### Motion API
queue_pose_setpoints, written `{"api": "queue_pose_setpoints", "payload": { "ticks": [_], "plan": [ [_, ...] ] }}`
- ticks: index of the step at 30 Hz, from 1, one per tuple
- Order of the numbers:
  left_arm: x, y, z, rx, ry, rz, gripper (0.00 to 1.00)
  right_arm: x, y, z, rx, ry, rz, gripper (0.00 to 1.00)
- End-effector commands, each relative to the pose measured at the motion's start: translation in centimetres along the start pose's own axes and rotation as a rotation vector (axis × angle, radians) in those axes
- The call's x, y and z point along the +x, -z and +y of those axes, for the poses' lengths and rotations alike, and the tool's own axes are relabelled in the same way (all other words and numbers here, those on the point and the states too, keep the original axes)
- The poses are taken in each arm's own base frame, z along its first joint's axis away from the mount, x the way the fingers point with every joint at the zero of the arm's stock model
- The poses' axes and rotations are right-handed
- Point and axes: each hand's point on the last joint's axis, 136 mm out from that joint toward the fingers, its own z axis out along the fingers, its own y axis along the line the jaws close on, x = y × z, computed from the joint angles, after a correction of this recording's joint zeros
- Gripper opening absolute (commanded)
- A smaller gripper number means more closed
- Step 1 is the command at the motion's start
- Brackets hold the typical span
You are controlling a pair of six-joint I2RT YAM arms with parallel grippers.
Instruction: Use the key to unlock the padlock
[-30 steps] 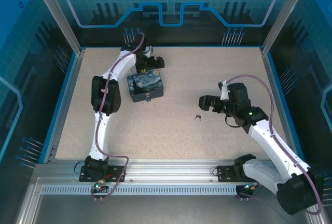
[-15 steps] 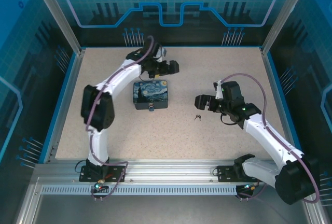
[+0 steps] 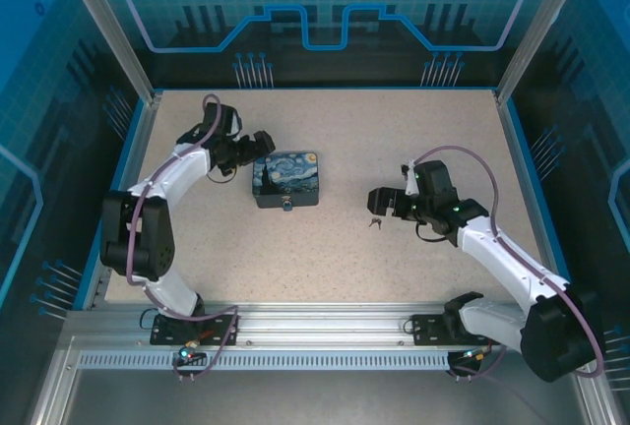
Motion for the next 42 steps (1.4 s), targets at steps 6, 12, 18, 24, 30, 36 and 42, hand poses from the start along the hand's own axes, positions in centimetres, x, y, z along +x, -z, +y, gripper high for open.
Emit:
{"api": "queue_pose_setpoints", "payload": {
  "ticks": [6, 12, 18, 24, 30, 36, 42],
  "plan": [
    [1.2, -3.5, -2.5, 0.096, 0.006, 0.059, 0.99, 0.5, 0.0, -0.6, 0.041, 0.004, 0.002, 1.00],
    [3.5, -4.1, -6.1, 0.150, -0.046, 0.080, 0.99, 0.9, -0.1, -1.5, 0.076, -0.005, 0.010, 1.00],
    [5.5, -4.5, -8.6, 0.180, -0.069, 0.099, 0.99, 1.6, -1.1, -3.3, 0.164, -0.014, 0.061, 1.00],
    [7.7, -4.4, -9.0, 0.184, -0.043, 0.100, 0.99, 2.2, -2.6, -4.4, 0.222, -0.009, 0.130, 0.97],
    [9.7, -3.8, -7.2, 0.175, 0.006, 0.095, 0.99, 2.4, -3.7, -4.5, 0.229, -0.008, 0.162, 0.96],
    [11.7, -2.8, -6.9, 0.214, 0.039, 0.091, 0.99, 2.1, -4.3, -4.2, 0.218, -0.012, 0.171, 0.95],
    [13.7, -2.1, -7.9, 0.253, 0.041, 0.107, 0.99, 1.5, -4.9, -3.7, 0.202, -0.022, 0.176, 0.95]
  ]
}}
